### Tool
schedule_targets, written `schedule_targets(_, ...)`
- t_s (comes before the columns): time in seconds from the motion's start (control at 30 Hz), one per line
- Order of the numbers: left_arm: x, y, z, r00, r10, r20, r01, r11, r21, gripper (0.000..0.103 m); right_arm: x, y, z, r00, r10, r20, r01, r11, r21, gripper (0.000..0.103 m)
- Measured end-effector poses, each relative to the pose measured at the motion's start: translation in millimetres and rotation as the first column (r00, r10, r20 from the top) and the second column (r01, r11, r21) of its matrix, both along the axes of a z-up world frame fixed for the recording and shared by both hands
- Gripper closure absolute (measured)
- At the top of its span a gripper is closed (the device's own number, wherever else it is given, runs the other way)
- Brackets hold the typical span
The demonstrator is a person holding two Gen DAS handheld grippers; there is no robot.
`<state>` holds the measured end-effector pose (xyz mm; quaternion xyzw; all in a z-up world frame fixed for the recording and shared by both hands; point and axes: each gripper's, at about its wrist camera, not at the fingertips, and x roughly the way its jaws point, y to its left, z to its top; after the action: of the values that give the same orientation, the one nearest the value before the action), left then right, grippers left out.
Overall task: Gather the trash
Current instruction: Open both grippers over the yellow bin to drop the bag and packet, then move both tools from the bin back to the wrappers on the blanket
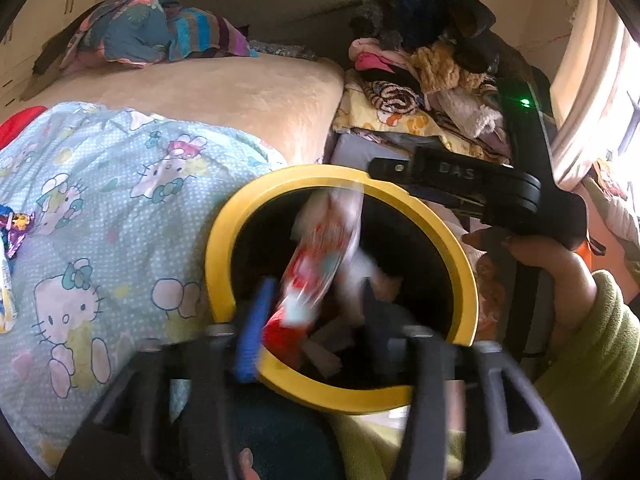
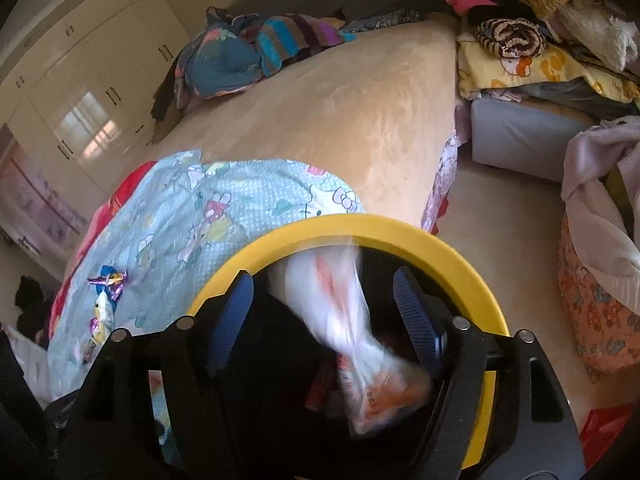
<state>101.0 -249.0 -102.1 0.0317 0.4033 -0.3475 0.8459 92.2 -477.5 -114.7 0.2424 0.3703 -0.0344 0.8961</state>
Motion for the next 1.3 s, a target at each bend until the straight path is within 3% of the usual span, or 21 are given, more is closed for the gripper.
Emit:
schedule_targets(0.07,1.1,5.0,2.7,1.0,0.019,-0.002,-0.019,1.0,-0.017,0.037,-0.9,-0.4,3.5,1.0,-0.011,0.008,0.011,1.0,-0.009,0.034)
schedule_targets(0.1,1.2,6.8,4.2,1.0,0.025,0.0,-0.025,0.999,-0.022,0.027,-1.2,0.2,5.5,1.0,-0.013,0.014,0.013,1.0,-0.009,0.033)
schedule_targets(0.17,1.6,11.1,8.6,0.999,0.039,0.01,-0.038,0.999,-0.038,0.019,-0.5,2.5,8.6,1.0,-0.01,0.021,0.01,1.0,-0.014,0.031)
schedule_targets(0.4,0.9,19.5,15.5,0.999,0.049,0.009,-0.048,0.996,-0.073,0.018,-0.3,10.5,18.4,0.999,-0.002,0.042,0.003,1.0,-0.031,0.028)
schedule_targets(0.67,1.2,46.7,32.8,0.989,0.138,0.05,-0.133,0.987,-0.091,0.015,0.1,30.0,32.0,0.996,0.044,0.078,-0.04,0.998,-0.052,0.028)
schedule_targets(0.73,2.5,55.4,36.4,0.984,0.167,0.057,-0.161,0.982,-0.094,0.014,-0.1,37.3,36.5,0.994,0.062,0.094,-0.057,0.997,-0.058,0.027)
schedule_targets(0.8,4.2,62.5,40.0,0.979,0.193,0.069,-0.186,0.978,-0.09,0.007,-0.5,46.1,41.2,0.991,0.081,0.106,-0.074,0.995,-0.067,0.026)
schedule_targets(1.3,0.8,111.5,69.3,0.924,0.34,0.175,-0.327,0.94,-0.095,0.007,-3.7,98.4,65.7,0.965,0.207,0.161,-0.19,0.975,-0.115,0.019)
